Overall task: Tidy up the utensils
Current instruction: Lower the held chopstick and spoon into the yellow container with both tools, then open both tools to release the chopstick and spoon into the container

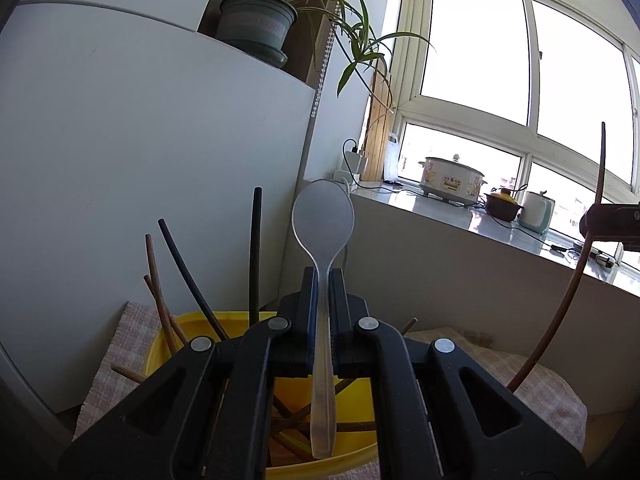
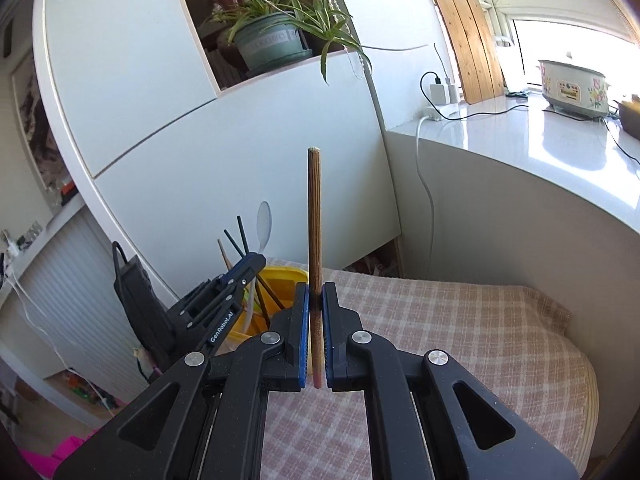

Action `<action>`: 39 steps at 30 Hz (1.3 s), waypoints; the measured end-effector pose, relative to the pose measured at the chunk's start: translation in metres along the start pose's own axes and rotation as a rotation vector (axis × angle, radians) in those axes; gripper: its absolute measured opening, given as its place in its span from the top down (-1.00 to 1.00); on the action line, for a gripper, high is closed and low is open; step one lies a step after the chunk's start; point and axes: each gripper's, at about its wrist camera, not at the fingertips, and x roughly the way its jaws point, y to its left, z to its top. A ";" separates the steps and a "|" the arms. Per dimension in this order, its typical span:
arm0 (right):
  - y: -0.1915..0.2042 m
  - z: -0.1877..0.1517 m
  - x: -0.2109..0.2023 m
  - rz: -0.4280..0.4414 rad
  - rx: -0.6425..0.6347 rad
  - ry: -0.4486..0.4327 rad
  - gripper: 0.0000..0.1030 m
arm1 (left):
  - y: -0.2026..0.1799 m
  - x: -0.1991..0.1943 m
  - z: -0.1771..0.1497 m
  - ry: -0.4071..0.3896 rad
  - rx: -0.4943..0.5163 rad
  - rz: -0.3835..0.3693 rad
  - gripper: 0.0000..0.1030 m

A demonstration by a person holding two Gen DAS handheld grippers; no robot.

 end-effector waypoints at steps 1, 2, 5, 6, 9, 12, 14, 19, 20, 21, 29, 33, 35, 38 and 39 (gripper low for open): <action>0.002 0.005 0.000 0.004 -0.004 -0.014 0.91 | 0.001 0.000 -0.001 0.002 -0.006 -0.004 0.94; 0.004 0.009 0.001 0.007 -0.007 -0.025 0.91 | 0.003 -0.001 -0.001 0.005 -0.014 -0.007 0.94; 0.012 0.021 0.008 0.011 -0.021 -0.038 0.91 | 0.007 -0.001 -0.002 0.014 -0.028 -0.020 0.94; 0.014 0.024 0.011 0.010 -0.027 -0.043 0.91 | 0.008 -0.002 -0.003 0.016 -0.033 -0.023 0.94; 0.020 0.032 0.021 0.003 -0.040 -0.062 0.91 | 0.011 -0.006 -0.002 0.019 -0.042 -0.031 0.94; 0.021 0.037 0.033 0.028 -0.019 -0.054 0.91 | 0.012 -0.011 -0.001 0.016 -0.044 -0.035 0.94; 0.023 0.039 0.041 0.030 -0.014 -0.050 0.91 | 0.014 -0.015 0.000 0.018 -0.045 -0.034 0.94; 0.024 0.035 0.066 0.028 -0.006 -0.012 0.91 | 0.018 -0.023 -0.002 0.028 -0.065 -0.039 0.94; 0.024 0.033 0.070 0.028 -0.002 -0.004 0.91 | 0.018 -0.024 -0.002 0.031 -0.063 -0.041 0.94; 0.024 0.032 0.074 0.028 0.000 0.001 0.91 | 0.017 -0.026 -0.003 0.033 -0.061 -0.042 0.94; 0.026 0.024 0.095 0.025 -0.006 0.053 0.91 | 0.011 -0.035 -0.006 0.039 -0.050 -0.043 0.94; 0.025 0.020 0.099 0.011 -0.008 0.073 0.91 | 0.011 -0.040 -0.007 0.037 -0.056 -0.040 0.94; 0.023 0.017 0.100 0.008 -0.008 0.083 0.91 | 0.009 -0.042 -0.008 0.037 -0.046 -0.033 0.94; 0.021 0.013 0.101 0.001 -0.009 0.096 0.88 | 0.007 -0.045 -0.008 0.041 -0.045 -0.031 0.91; 0.020 0.011 0.101 0.004 -0.011 0.099 0.77 | 0.007 -0.046 -0.008 0.039 -0.044 -0.029 0.90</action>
